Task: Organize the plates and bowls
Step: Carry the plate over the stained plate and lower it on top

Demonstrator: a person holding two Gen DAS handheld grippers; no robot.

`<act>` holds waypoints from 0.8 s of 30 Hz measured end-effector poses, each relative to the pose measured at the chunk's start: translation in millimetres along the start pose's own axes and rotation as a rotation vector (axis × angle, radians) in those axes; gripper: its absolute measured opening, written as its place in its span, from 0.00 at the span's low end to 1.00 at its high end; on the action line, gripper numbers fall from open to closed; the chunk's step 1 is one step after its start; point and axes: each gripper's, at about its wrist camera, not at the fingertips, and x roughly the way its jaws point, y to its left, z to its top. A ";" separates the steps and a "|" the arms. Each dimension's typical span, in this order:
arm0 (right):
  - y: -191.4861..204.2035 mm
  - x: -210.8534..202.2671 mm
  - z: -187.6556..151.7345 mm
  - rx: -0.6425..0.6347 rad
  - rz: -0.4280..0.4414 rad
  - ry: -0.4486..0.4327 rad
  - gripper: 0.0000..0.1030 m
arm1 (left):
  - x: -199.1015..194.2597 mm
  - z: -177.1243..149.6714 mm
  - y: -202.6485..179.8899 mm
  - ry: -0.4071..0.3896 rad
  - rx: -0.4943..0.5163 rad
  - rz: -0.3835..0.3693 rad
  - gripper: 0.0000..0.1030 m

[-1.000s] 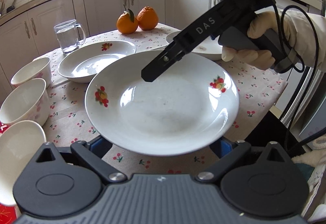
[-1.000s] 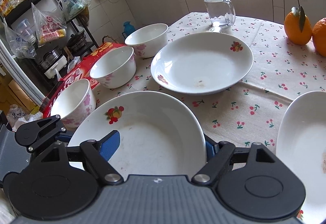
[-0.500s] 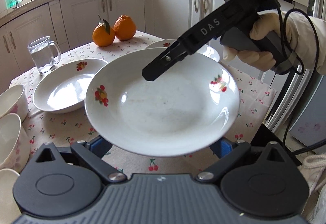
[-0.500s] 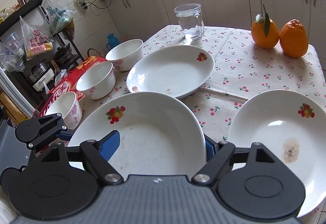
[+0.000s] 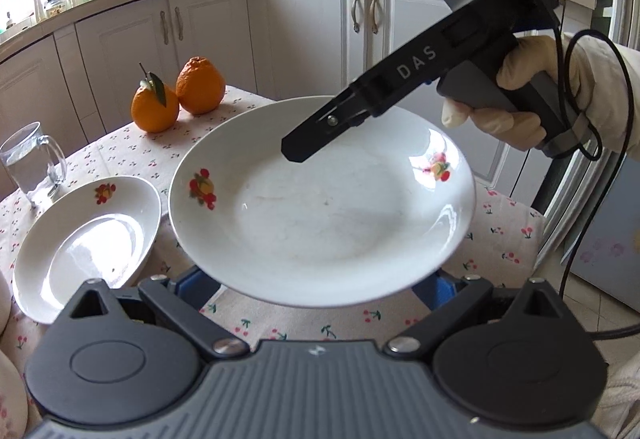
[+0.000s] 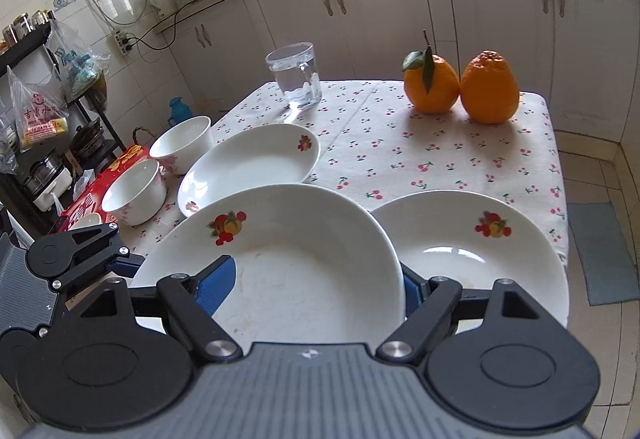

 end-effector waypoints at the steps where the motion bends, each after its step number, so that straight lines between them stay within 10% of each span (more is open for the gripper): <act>1: -3.9 -1.2 0.5 0.005 -0.006 -0.003 0.83 | 3.5 2.2 -0.5 0.001 0.003 -0.002 0.97; 24: -69.1 0.4 -6.1 0.097 -0.042 -0.057 0.83 | 60.8 39.1 1.2 0.016 0.030 0.018 0.97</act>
